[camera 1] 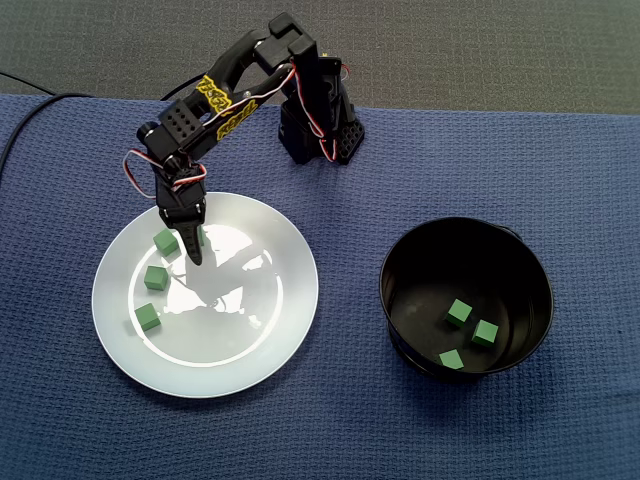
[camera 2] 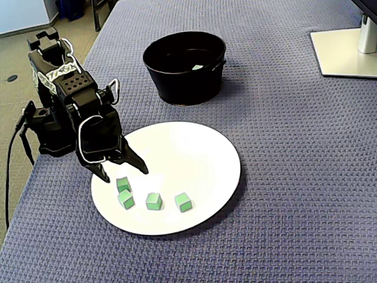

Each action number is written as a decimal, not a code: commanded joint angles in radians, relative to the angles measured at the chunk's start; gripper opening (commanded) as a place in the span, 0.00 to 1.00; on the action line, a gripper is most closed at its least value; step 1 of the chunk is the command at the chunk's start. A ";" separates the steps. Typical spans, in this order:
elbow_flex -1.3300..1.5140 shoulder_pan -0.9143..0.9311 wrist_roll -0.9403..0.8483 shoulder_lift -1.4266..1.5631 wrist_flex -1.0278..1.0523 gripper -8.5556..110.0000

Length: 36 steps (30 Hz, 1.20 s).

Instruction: Pick up the items on the white plate and put them in the black container.

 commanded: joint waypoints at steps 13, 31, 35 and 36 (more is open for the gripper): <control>0.011 -0.017 -0.037 -0.017 -0.078 0.30; 0.071 -0.026 -0.041 0.003 -0.129 0.07; 0.064 -0.023 -0.009 0.028 -0.138 0.07; 0.057 -0.021 0.000 0.038 -0.140 0.07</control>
